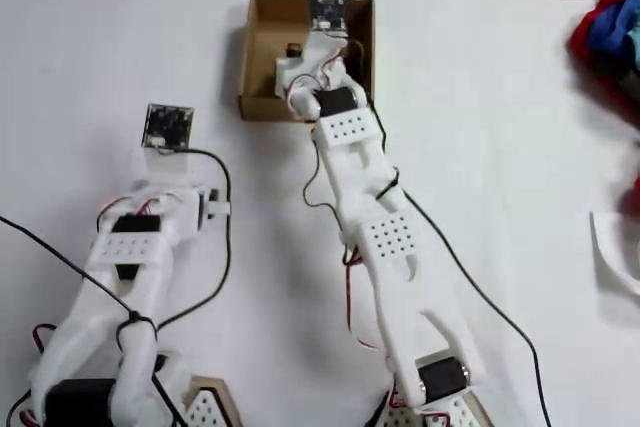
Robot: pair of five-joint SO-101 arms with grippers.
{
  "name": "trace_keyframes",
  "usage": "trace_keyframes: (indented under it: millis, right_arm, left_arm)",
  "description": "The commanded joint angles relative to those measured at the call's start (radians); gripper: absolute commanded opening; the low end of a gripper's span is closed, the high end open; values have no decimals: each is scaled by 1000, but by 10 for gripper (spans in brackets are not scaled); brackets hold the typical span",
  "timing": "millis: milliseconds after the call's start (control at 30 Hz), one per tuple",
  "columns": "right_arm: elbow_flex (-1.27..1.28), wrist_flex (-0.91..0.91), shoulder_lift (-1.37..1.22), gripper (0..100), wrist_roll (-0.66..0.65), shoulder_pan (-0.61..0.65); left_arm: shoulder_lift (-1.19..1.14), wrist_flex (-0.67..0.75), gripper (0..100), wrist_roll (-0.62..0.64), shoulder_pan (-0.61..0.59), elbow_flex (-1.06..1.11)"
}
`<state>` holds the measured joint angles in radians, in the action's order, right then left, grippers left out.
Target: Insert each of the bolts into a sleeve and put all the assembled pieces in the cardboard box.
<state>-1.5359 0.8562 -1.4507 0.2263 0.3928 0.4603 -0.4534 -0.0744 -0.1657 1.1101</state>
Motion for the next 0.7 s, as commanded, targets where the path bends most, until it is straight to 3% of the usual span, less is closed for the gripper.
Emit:
trace_keyframes:
  millis: [0,233,533,667]
  right_arm:
    - [-71,-21,16,25,-6,7]
    - [-69,-18,12,153,-2,8]
    - [-80,-18,87,25,-5,-27]
    - [-69,-15,111,20,-5,-33]
  left_arm:
    - [41,18,211,-8,-2,-10]
    - [41,18,211,-9,-2,-10]
    - [41,18,211,-9,-2,-10]
    - [41,18,211,-8,-2,-10]
